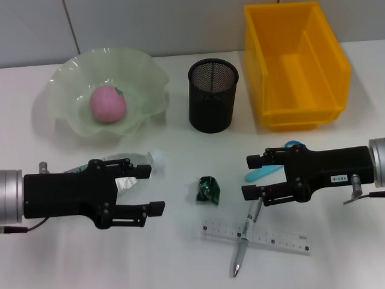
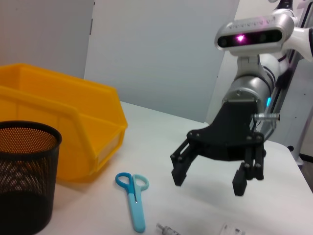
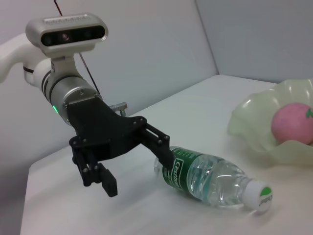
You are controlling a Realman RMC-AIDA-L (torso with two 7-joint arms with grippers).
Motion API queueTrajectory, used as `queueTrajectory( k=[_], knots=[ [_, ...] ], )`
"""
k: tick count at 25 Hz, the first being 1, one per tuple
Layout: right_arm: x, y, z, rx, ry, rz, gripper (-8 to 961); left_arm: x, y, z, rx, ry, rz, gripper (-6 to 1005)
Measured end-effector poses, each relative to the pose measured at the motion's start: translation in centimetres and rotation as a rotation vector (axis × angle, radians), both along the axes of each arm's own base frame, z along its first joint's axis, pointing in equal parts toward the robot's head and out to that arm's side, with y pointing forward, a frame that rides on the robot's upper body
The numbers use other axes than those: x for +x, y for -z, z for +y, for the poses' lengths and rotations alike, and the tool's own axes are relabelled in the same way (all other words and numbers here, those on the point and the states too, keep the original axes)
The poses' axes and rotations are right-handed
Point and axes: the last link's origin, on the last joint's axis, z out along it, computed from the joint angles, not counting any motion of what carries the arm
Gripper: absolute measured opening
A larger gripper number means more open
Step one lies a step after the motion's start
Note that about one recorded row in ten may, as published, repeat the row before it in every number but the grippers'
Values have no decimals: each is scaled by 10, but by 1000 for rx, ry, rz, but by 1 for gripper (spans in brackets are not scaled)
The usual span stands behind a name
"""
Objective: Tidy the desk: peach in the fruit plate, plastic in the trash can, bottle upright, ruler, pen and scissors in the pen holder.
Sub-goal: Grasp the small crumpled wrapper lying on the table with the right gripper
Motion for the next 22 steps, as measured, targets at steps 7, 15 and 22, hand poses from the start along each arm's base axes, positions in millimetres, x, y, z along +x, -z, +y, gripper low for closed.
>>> queueTrajectory(
  k=[7, 15, 22],
  knots=[
    [-4, -4, 4, -16, -4, -24, 759, -2, 1, -3, -3, -4, -2, 799],
    [-8, -9, 8, -12, 5, -27, 757, -2, 1, -2, 3, -3, -5, 799],
    [-52, -31, 45, -82, 124, -86, 756, -3, 2, -1, 17, -8, -4, 799]
  ],
)
